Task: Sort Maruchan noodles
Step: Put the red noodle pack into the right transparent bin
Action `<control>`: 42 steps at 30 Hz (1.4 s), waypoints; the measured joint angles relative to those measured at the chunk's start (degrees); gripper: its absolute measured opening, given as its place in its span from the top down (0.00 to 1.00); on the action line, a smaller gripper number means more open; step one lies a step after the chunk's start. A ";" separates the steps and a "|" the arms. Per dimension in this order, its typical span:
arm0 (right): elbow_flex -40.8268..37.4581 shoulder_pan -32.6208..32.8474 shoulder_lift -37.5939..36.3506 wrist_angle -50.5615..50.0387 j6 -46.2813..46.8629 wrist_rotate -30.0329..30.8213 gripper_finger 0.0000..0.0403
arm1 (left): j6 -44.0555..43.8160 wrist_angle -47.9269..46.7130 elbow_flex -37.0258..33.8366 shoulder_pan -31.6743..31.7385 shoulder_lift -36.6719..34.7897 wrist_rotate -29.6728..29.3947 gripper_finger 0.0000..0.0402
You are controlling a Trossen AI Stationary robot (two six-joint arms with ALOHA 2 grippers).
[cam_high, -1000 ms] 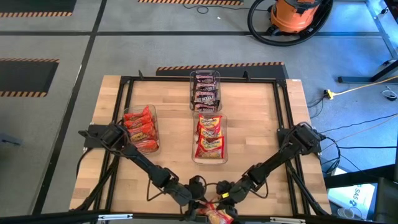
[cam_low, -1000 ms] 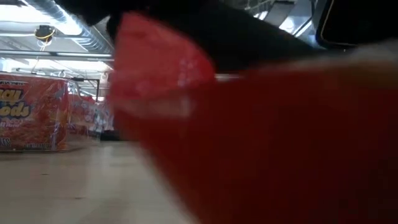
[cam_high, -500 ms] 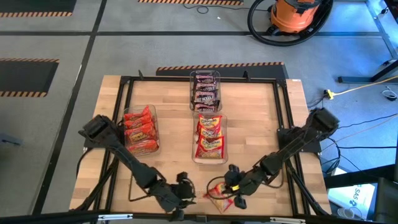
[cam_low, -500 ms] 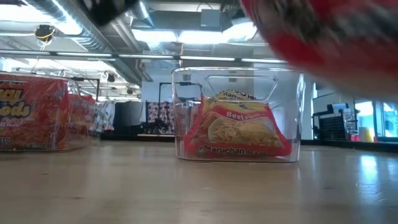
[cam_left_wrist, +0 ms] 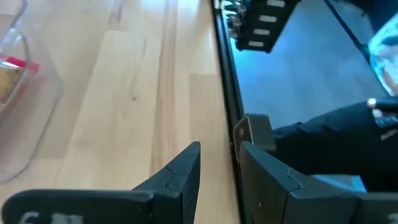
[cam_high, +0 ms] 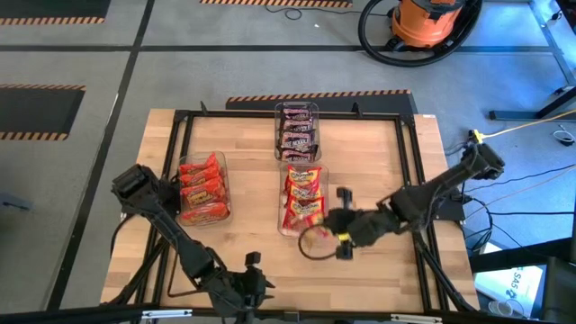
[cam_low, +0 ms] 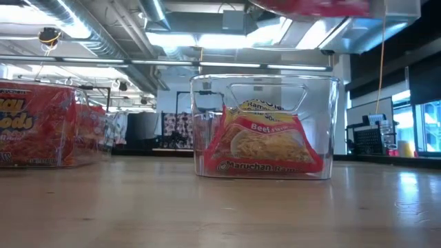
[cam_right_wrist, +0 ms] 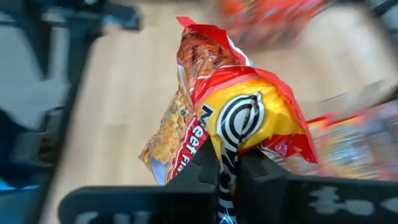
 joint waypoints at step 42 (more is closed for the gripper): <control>6.74 -11.11 20.16 -9.10 -16.89 -18.01 0.73 | -5.88 2.04 -2.39 -0.62 -0.02 -5.94 0.73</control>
